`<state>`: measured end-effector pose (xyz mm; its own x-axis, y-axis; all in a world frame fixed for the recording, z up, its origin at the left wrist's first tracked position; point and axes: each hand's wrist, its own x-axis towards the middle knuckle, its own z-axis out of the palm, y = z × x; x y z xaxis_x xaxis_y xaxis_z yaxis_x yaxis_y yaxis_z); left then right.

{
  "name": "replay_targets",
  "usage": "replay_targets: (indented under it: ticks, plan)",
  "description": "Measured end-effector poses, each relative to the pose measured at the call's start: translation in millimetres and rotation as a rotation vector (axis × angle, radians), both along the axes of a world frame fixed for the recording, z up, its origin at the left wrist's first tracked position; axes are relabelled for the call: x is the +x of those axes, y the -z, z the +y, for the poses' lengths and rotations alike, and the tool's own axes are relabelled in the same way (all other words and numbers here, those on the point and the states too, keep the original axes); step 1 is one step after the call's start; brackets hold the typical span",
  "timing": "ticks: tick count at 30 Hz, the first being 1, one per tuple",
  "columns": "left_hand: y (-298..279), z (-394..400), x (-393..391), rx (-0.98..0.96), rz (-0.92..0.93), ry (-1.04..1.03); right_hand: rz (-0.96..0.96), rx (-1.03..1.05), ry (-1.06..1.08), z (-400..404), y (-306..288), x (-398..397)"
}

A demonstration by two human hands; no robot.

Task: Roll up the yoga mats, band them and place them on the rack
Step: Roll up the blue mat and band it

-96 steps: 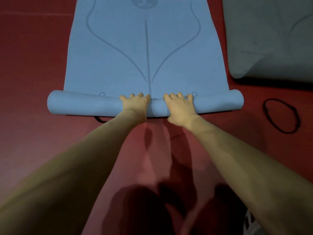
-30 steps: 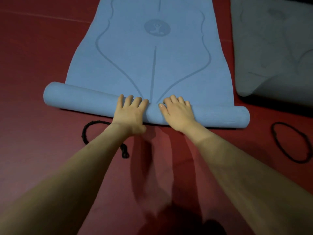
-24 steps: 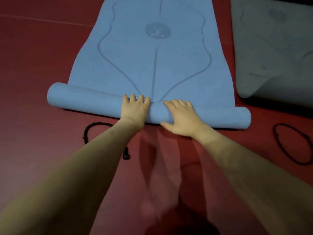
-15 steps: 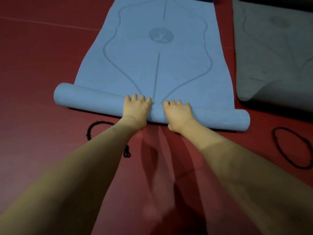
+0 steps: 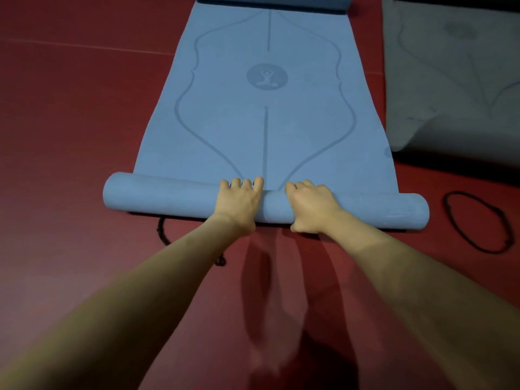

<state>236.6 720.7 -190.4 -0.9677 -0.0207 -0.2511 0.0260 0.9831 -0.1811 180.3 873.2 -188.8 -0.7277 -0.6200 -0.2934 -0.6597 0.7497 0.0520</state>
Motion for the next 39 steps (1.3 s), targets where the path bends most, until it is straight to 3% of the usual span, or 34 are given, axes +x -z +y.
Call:
replay_targets:
  ticks: [5,13,16,21,25,29,32,34,37,39]
  plan:
    - [-4.3,1.8,22.5,0.057,-0.052,0.095,-0.119,0.046,-0.03,11.7,-10.3,15.2]
    - [-2.5,-8.3,40.7,0.337,-0.015,0.164,-0.3,0.114,0.024,20.0,-21.6,13.1]
    - [2.9,-10.9,39.4,0.457,-0.006,0.138,-0.239,0.04,0.034,25.4,-8.1,19.8]
    - [4.5,-27.9,19.8,0.623,0.012,0.099,0.008,-0.102,-0.122,45.3,0.0,18.7]
    - [9.6,-34.0,3.8,0.528,0.016,0.057,0.182,-0.237,-0.181,44.4,11.7,22.3]
    - [13.0,-31.8,-7.1,0.315,0.085,-0.014,0.151,-0.25,0.024,18.8,21.4,23.7]
    - [16.9,-21.2,-1.9,0.353,0.299,-0.143,0.096,-0.183,0.108,5.7,20.7,0.7]
    - [24.4,-15.9,6.0,0.34,0.442,-0.099,0.074,-0.168,0.158,0.0,18.2,-16.5]
    - [29.7,-14.3,4.0,0.276,0.4,-0.095,0.107,-0.175,0.228,-7.9,19.9,-27.2]
    - [24.2,-13.5,-9.4,0.295,0.317,-0.153,0.255,-0.273,0.253,-9.9,23.6,-23.0]
